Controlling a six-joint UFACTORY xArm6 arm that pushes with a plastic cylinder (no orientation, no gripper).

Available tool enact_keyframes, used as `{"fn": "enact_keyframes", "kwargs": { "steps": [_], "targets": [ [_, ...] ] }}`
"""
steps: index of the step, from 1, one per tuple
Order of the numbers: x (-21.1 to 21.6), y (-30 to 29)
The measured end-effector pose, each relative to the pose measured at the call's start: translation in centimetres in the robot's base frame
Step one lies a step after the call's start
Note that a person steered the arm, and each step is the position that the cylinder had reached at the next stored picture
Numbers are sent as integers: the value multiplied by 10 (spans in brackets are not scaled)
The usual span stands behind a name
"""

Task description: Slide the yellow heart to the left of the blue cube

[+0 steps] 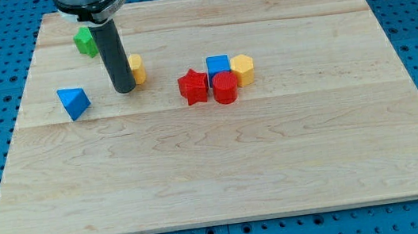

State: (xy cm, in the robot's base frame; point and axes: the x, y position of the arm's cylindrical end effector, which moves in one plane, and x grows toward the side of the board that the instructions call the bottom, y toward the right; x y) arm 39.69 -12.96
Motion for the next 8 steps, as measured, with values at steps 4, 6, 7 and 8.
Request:
{"fn": "enact_keyframes", "kwargs": {
  "steps": [4,6,7,8],
  "targets": [
    [-49,36],
    [-39,94],
    [-39,72],
    [-47,-12]
  ]
}}
